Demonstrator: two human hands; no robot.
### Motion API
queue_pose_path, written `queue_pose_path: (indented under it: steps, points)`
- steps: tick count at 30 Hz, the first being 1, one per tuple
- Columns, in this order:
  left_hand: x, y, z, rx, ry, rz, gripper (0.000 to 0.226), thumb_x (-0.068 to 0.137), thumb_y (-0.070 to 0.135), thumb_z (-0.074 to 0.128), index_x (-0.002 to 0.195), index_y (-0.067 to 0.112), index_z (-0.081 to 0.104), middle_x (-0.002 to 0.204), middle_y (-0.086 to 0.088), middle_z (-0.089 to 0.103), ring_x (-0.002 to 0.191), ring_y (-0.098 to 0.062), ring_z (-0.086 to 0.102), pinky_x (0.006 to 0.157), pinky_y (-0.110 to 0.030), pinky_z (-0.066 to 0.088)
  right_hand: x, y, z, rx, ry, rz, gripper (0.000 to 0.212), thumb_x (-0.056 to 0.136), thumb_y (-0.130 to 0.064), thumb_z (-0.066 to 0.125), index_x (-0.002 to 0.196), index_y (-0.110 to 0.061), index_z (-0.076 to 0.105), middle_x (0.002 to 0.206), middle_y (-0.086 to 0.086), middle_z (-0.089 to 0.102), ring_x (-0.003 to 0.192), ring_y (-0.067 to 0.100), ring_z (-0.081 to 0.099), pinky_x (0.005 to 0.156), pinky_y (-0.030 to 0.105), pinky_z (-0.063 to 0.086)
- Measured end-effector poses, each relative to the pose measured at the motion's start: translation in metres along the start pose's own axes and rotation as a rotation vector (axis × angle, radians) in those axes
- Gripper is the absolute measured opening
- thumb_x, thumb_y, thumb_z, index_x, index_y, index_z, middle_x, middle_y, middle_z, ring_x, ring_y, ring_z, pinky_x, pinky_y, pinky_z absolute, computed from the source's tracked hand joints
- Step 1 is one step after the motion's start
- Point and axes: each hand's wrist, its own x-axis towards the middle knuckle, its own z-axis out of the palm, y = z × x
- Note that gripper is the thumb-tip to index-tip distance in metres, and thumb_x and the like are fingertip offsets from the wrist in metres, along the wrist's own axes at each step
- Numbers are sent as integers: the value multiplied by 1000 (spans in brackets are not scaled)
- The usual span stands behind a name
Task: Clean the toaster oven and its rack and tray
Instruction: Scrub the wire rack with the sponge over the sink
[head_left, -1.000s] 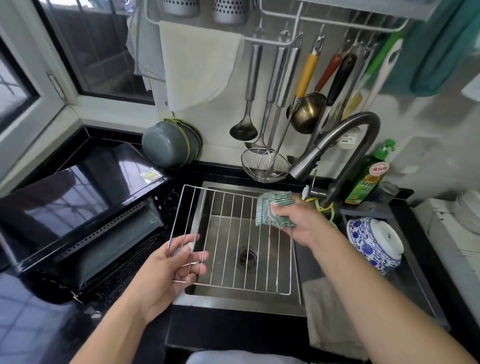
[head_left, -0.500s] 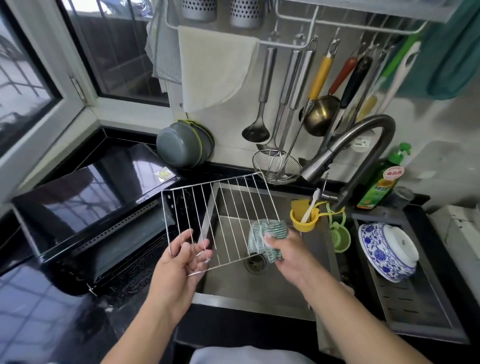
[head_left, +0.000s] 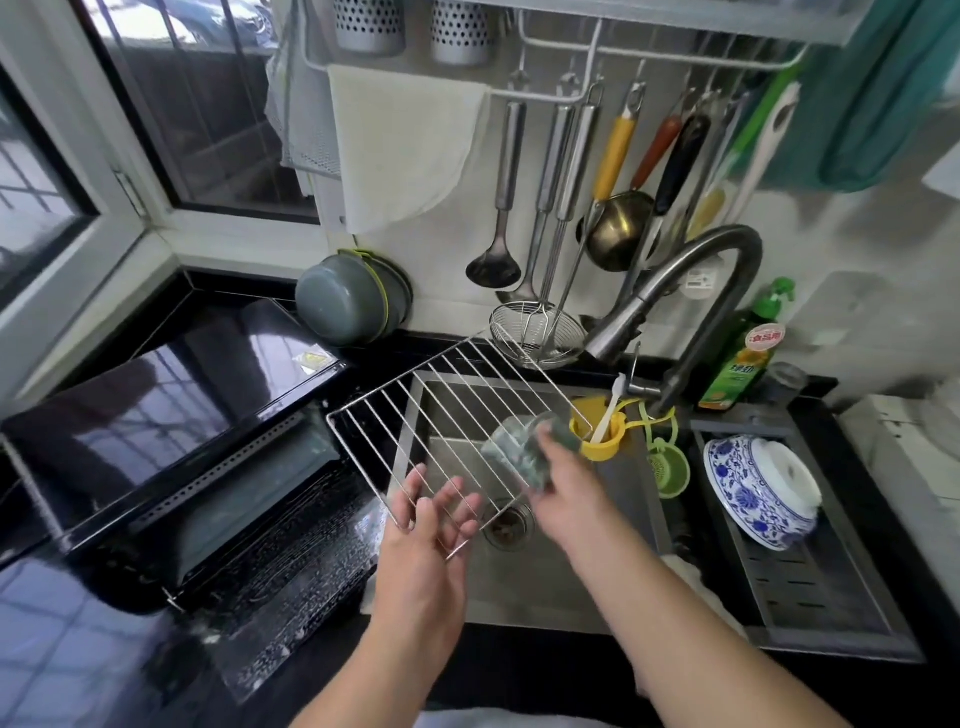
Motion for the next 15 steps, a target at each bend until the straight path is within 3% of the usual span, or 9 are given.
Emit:
queue_pose_path:
  steps: [1,3,6,8,10,12,14,15]
  points:
    - [-2,0,1,7,-2,-3,32,112,11,36,135,18,58,114,-16,70,87,-23,73,80,-31,52,5,-8,-2,53,34,-9,34,84,-22,76,114,-11,65,111,11,73,99,25,71,94,41,56]
    - [-3,-3,4,9,4,-10,32,113,13,35,135,18,57,114,-16,69,86,-22,72,79,-31,50,3,-1,-1,12,61,-61,35,82,-27,79,113,-15,65,108,8,73,98,22,71,85,38,59]
    - [1,-4,5,-27,34,-35,32,112,12,36,136,16,56,119,-19,66,83,-21,68,80,-31,52,-33,39,4,-207,-46,-12,18,91,-18,70,106,-8,67,93,10,72,74,20,68,64,34,54]
    - [2,-4,1,-18,41,-41,33,112,11,36,138,16,56,118,-19,65,84,-22,68,82,-32,51,-32,35,1,-232,-65,20,19,91,-16,69,108,-6,67,95,12,71,77,22,68,68,36,56]
    - [-1,-4,-2,10,34,-41,32,112,12,36,136,17,57,116,-17,65,88,-26,70,82,-33,51,-6,8,-6,-61,42,-4,27,88,-22,72,112,-11,66,109,10,72,94,24,71,87,41,58]
    - [-5,-5,-1,20,32,-40,32,112,12,36,135,17,57,114,-17,66,90,-28,70,81,-33,51,9,-9,-7,32,138,-10,29,86,-30,75,110,-15,67,113,9,71,104,26,69,96,45,54]
    - [-5,-4,0,-2,40,-41,32,112,11,35,137,15,55,116,-19,66,90,-27,70,83,-33,52,0,11,-2,-56,126,-7,28,87,-31,74,110,-17,67,110,9,72,98,24,71,91,42,56]
    - [-3,-4,0,-23,40,-40,33,112,11,35,140,14,54,118,-20,66,90,-27,70,85,-34,53,-12,29,4,-112,58,16,27,88,-29,73,111,-15,67,107,11,73,89,24,71,81,39,58]
